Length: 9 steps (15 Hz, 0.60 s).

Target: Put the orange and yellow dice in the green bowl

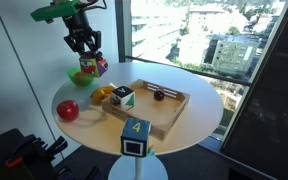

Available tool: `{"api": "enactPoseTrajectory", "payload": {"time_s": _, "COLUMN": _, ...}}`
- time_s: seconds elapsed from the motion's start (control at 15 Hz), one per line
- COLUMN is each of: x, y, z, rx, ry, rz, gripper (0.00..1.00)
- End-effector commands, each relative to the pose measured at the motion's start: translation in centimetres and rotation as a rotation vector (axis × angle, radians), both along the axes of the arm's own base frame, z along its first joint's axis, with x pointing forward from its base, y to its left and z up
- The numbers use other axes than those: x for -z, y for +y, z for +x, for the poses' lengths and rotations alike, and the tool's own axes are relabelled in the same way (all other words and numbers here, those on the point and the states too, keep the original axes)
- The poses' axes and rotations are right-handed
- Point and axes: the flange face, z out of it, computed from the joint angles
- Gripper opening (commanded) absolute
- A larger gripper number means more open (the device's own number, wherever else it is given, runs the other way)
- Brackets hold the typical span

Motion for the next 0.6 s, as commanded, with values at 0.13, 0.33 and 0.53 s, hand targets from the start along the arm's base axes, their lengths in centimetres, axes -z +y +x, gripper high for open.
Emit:
{"api": "enactPoseTrajectory", "payload": {"time_s": 0.13, "x": -0.2, "y": 3.9, "z": 3.1, "rx": -0.055, "ry": -0.007, "rz": -0.026, "gripper": 0.17}}
{"api": "enactPoseTrajectory", "payload": {"time_s": 0.33, "x": 0.0, "y": 6.1, "z": 4.3, "rx": -0.098, "ry": -0.007, "rz": -0.042, "gripper": 0.17}}
{"api": "enactPoseTrajectory", "payload": {"time_s": 0.53, "x": 0.4, "y": 8.2, "z": 5.3, "rx": -0.143, "ry": -0.006, "rz": -0.057, "gripper": 0.17}}
